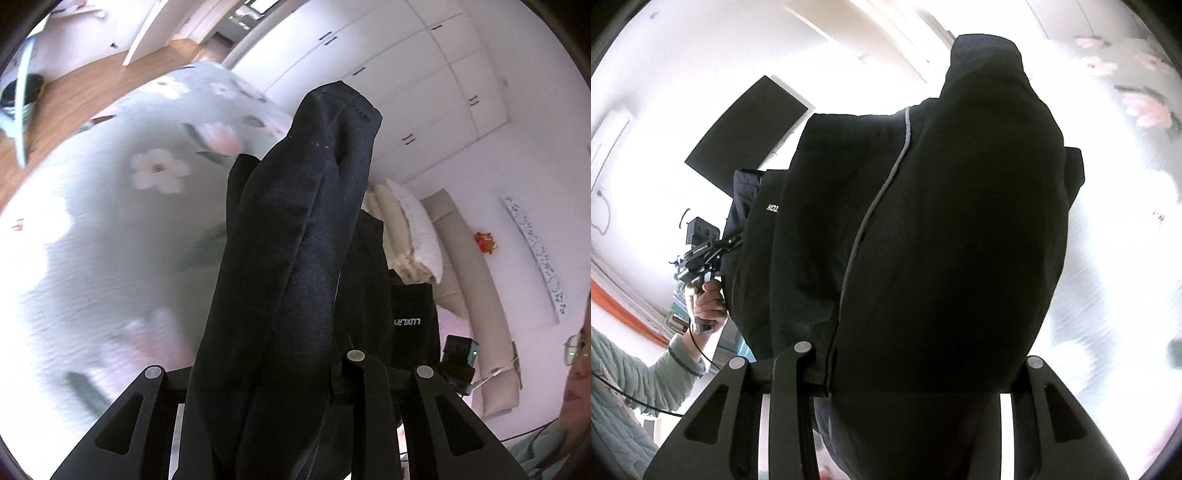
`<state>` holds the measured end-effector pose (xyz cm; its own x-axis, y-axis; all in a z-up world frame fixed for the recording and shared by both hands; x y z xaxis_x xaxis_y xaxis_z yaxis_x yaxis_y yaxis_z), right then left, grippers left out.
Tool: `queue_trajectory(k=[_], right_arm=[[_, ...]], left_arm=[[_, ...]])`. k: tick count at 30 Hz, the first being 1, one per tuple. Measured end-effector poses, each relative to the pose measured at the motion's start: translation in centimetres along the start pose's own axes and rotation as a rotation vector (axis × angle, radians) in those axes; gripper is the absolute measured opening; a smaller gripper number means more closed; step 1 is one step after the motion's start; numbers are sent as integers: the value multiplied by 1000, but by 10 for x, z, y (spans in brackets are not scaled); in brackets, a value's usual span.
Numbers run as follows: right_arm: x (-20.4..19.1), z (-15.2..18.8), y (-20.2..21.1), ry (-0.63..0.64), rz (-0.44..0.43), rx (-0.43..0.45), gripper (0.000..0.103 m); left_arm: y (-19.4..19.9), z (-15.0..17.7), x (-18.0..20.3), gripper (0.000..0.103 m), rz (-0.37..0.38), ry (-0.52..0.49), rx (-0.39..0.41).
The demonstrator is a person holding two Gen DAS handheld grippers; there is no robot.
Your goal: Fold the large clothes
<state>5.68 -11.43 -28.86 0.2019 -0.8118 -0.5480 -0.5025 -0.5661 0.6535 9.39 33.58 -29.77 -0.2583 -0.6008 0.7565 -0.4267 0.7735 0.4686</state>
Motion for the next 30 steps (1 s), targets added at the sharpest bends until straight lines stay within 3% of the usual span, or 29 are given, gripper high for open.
queue_trajectory(k=[4, 8, 13, 14, 16, 17, 19, 20, 24, 26, 28, 30], right_arm=[[-14, 7, -46, -46, 17, -41, 43], [-28, 35, -104, -105, 41, -101, 43], [0, 74, -162, -170, 141, -171, 47], [14, 81, -167, -205, 163, -172, 52], [43, 98, -172, -375, 108, -172, 58], [53, 103, -173, -431, 83, -164, 60], [63, 110, -173, -506, 69, -164, 64], [62, 112, -172, -525, 71, -173, 64], [62, 107, -144, -524, 180, -200, 67], [60, 99, -120, -477, 313, -204, 73], [45, 80, -93, -356, 496, -178, 73], [18, 56, -73, -229, 609, -135, 73]], left_arm=[[23, 8, -53, 27, -57, 8, -48], [35, 20, -126, 27, -61, 79, -78], [16, 50, -219, 31, -110, 179, -112], [14, 56, -237, 34, -91, 215, -101], [10, 65, -272, 47, -2, 350, -61], [8, 70, -288, 66, 56, 441, -43], [10, 71, -301, 70, 111, 513, -22], [15, 68, -302, 70, 112, 506, -20], [59, 48, -299, 70, -61, 392, -12], [81, 37, -286, 70, -178, 295, -25], [97, 26, -262, 70, -320, 144, -44], [102, 20, -222, 70, -401, 1, -57]])
Point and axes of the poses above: each gripper's, at about its wrist camera, not at the fingertips, and y roughly against the way its jaws point, x to its right, z to its underside, the point moved 9 cm from there along -y, roughly the way its jaws point, and after that the axes turned 7 degrees about z, right-handed, at the moved point
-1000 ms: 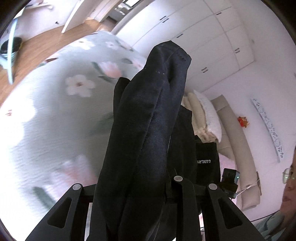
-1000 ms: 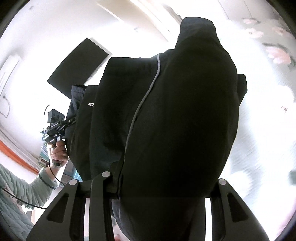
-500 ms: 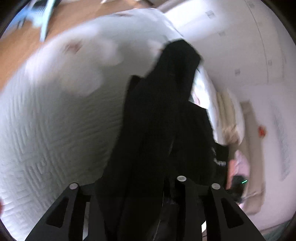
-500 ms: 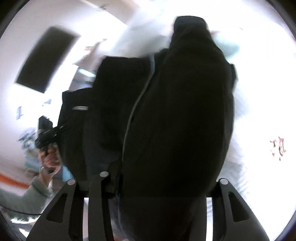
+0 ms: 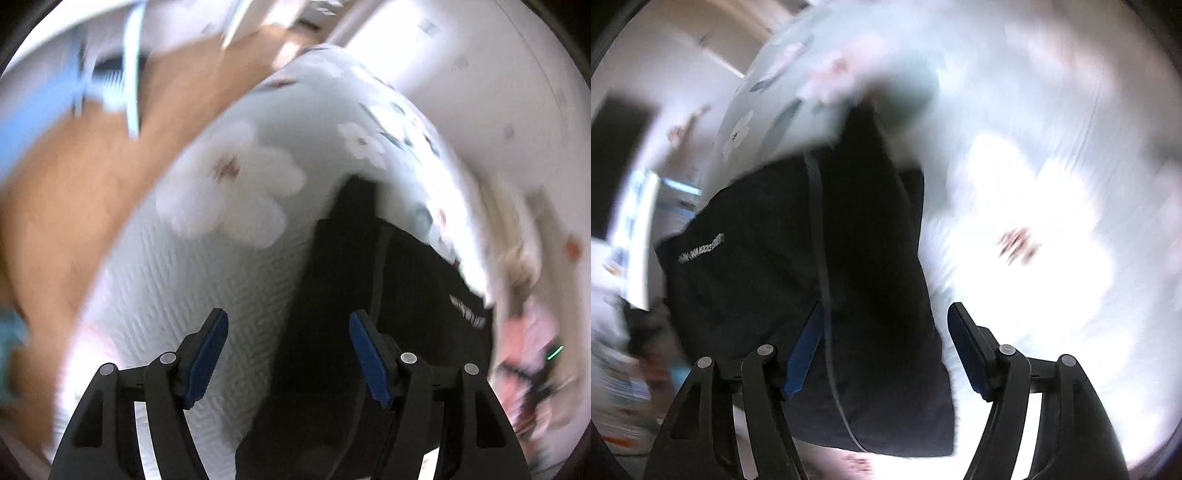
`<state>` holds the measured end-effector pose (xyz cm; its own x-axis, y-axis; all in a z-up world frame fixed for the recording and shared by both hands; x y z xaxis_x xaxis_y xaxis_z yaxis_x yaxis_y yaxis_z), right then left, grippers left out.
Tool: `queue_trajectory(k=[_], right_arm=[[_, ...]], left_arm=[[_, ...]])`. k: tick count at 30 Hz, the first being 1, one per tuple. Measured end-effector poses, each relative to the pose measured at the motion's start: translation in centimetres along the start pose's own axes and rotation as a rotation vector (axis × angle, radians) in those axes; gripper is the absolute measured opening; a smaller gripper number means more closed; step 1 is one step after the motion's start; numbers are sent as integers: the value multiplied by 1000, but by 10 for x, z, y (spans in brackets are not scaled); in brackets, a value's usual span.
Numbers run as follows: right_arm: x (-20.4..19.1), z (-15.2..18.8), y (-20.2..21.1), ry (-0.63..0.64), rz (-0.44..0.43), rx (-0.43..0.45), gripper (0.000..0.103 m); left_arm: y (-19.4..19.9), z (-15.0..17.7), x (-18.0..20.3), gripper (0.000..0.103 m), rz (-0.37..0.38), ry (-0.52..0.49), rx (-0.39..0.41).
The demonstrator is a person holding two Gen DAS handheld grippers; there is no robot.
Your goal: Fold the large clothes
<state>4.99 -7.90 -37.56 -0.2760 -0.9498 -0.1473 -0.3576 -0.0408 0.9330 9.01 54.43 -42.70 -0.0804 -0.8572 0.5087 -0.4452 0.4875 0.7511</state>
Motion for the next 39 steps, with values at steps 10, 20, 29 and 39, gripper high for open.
queue_trajectory(k=[10, 20, 29, 39], right_arm=[[-185, 16, -5, 284, 59, 81, 74], [-192, 48, -105, 277, 163, -16, 78], [-179, 75, -17, 261, 72, 97, 76], [-152, 140, -30, 321, 123, -59, 65]], left_arm=[[-63, 65, 174, 70, -65, -338, -43], [-142, 92, 155, 78, -249, -288, -102], [-66, 107, 154, 78, -213, -178, -12], [-34, 166, 138, 76, -308, -81, -11]])
Point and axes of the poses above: each gripper's, at about its wrist camera, not at the fingertips, and y roughly against the way its jaws point, x to its right, z to its underside, the point moved 9 cm from there along -y, roughly the way its jaws point, and after that the axes turned 7 degrees about z, right-handed, at the moved point
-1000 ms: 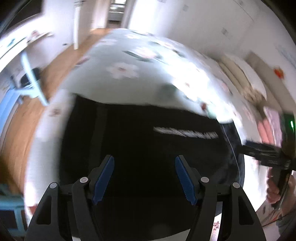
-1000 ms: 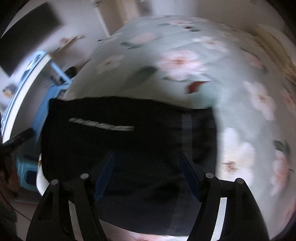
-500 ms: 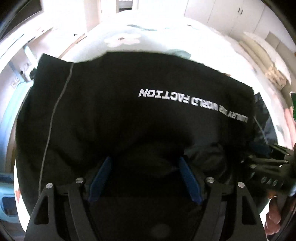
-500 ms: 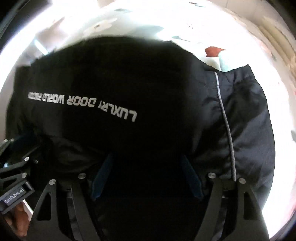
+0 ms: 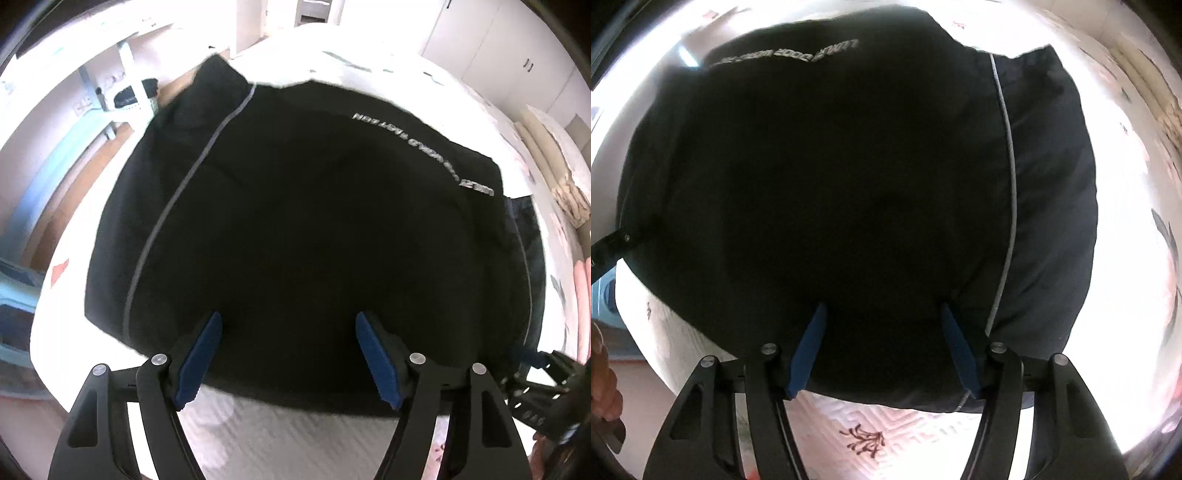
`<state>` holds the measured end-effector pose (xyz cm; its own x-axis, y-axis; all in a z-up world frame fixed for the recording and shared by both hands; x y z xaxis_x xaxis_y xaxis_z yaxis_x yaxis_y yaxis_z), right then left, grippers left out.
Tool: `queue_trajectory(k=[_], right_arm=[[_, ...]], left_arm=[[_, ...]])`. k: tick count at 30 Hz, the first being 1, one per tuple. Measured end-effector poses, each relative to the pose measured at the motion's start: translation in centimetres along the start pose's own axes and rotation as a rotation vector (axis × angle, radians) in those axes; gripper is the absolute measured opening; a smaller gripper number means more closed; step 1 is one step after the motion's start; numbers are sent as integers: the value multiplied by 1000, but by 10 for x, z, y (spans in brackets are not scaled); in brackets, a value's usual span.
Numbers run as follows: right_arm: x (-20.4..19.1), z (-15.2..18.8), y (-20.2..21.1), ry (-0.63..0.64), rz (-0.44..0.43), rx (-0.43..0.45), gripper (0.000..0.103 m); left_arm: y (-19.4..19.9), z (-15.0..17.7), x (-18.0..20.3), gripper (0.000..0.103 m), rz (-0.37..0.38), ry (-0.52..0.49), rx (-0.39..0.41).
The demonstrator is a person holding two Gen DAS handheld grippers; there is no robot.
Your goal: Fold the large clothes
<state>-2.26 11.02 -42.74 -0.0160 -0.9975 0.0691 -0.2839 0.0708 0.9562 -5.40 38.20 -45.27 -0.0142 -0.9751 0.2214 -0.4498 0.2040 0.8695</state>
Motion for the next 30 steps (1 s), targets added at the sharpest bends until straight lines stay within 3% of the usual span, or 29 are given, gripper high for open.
queue_trajectory(k=[4, 8, 11, 15, 18, 22, 26, 30], right_arm=[[8, 10, 51, -18, -82, 60, 69], [18, 59, 67, -30, -108, -27, 73], [28, 108, 69, -52, -73, -121, 73], [59, 148, 86, -101, -7, -137, 73], [81, 148, 110, -125, 23, -108, 73], [104, 113, 167, -168, 20, -7, 73], [101, 85, 231, -174, 43, 88, 78], [91, 78, 282, -178, 99, 135, 81]], left_arm=[[43, 11, 14, 76, -8, -57, 30], [85, 39, 35, 76, -2, -91, 19], [111, 69, 54, 76, -15, -119, 19], [140, 88, 77, 76, -53, -157, 46], [172, 81, 95, 76, -69, -165, 87], [221, 59, 115, 76, -84, -167, 158], [272, 44, 141, 77, -69, -220, 214], [317, 39, 162, 78, -140, -309, 287]])
Point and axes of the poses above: each gripper's, at about its wrist camera, not at the fingertips, and y roughly against the way its jaws point, x to its right, z to its underside, the point moved 9 cm from there along -y, roughly the way its jaws point, and after that the axes turned 7 degrees about z, right-handed, at the moved point
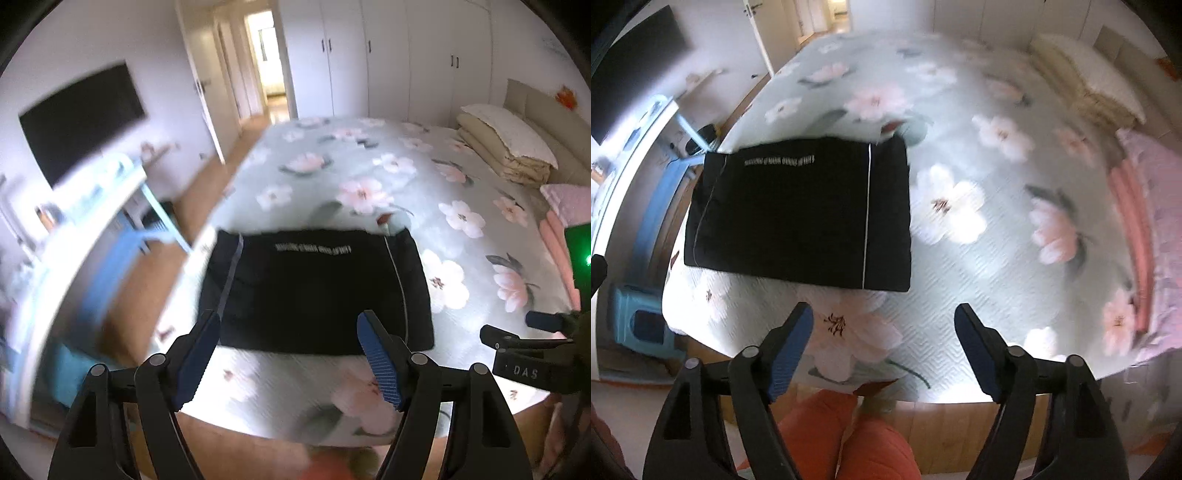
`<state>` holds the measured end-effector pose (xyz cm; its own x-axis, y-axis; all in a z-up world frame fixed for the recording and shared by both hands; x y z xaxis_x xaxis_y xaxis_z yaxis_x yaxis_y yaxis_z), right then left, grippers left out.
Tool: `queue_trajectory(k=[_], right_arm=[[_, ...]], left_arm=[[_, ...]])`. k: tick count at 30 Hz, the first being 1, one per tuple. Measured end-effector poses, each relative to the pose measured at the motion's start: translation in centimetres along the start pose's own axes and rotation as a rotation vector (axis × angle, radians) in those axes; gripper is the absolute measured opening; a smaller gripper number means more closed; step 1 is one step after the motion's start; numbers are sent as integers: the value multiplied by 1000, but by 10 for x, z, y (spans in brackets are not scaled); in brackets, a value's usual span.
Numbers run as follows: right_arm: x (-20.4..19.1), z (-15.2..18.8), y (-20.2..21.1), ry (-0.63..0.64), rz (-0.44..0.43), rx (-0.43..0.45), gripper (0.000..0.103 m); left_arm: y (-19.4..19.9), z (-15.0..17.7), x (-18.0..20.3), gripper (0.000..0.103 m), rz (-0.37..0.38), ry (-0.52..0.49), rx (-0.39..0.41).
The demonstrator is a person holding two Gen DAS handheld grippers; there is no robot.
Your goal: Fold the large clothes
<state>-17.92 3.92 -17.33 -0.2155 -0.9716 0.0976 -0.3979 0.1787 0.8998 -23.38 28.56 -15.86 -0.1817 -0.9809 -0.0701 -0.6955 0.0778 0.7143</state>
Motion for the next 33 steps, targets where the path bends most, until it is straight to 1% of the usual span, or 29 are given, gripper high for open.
queue_trajectory(k=[3, 6, 9, 11, 13, 15, 17, 20, 23, 26, 28, 33], right_arm=[[-10, -3, 24, 12, 4, 42, 81], [-18, -15, 52, 47, 10, 104, 81], [-23, -29, 84, 51, -18, 169, 81], [-28, -38, 103, 56, -31, 211, 85], [-32, -47, 123, 55, -28, 251, 87], [-37, -56, 144, 50, -42, 293, 88], [-42, -64, 158, 50, -37, 321, 92], [-54, -76, 173, 49, -18, 341, 92], [-67, -87, 178, 31, -6, 347, 93], [-81, -96, 170, 11, 4, 319, 93], [-90, -101, 160, 3, 10, 285, 93], [-104, -110, 133, -33, 34, 214, 93]], left_arm=[[26, -12, 2, 78, -12, -7, 28], [51, -26, 0, 78, -20, 1, 59], [76, -43, -6, 79, -56, 8, 107], [93, -53, -12, 79, -76, 18, 129], [105, -62, -20, 80, -86, 32, 134], [116, -73, -27, 80, -72, 54, 137], [120, -80, -31, 81, -45, 76, 125], [118, -91, -40, 81, 10, 98, 111], [110, -100, -54, 81, 18, 100, 97], [93, -106, -68, 81, 18, 89, 72], [78, -109, -78, 81, 15, 87, 47], [34, -110, -90, 81, 50, 67, -36]])
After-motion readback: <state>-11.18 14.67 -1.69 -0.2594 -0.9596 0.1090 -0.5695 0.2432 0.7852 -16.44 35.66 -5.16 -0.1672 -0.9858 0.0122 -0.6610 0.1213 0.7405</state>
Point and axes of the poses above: each gripper's, at about its wrist camera, not at the fingertips, and y roughly against the way its jaws point, x to its right, z to its underside, the point moved 9 cm from there along -y, roughly the way its jaws point, and after that the axes turned 7 degrees about z, right-handed, at the moved point
